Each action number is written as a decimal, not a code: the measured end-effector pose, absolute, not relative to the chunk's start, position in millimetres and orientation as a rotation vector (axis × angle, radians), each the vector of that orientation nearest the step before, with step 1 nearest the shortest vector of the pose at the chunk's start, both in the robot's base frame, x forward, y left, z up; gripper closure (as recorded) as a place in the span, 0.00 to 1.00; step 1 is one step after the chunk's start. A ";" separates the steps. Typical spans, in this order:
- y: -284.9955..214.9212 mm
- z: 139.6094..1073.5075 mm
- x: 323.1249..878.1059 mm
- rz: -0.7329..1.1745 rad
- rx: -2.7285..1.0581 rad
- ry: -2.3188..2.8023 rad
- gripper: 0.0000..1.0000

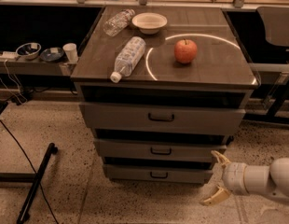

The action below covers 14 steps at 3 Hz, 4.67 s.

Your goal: Open bottom drawer

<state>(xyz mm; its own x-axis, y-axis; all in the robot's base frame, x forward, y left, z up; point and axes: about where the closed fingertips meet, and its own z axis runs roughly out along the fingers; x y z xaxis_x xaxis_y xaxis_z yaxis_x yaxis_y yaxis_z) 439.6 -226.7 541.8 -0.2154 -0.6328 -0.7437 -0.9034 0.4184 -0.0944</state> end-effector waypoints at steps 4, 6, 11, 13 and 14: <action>-200.2 380.2 463.0 0.464 -1.445 1.776 0.00; -190.3 328.6 466.6 0.425 -1.584 1.662 0.00; -272.5 208.5 565.0 0.230 -1.677 1.874 0.00; -268.5 160.9 576.3 0.232 -1.752 1.928 0.19; -263.1 160.2 574.4 0.205 -1.753 1.910 0.37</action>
Offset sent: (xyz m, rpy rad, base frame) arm 0.0147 0.0016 -0.0470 0.0094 -0.1322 0.0023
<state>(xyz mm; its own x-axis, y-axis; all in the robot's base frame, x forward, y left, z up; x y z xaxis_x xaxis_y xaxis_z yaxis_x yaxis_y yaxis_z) 574.4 -263.1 160.2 -0.0135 -0.8789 -0.4768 -0.9602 0.1445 -0.2392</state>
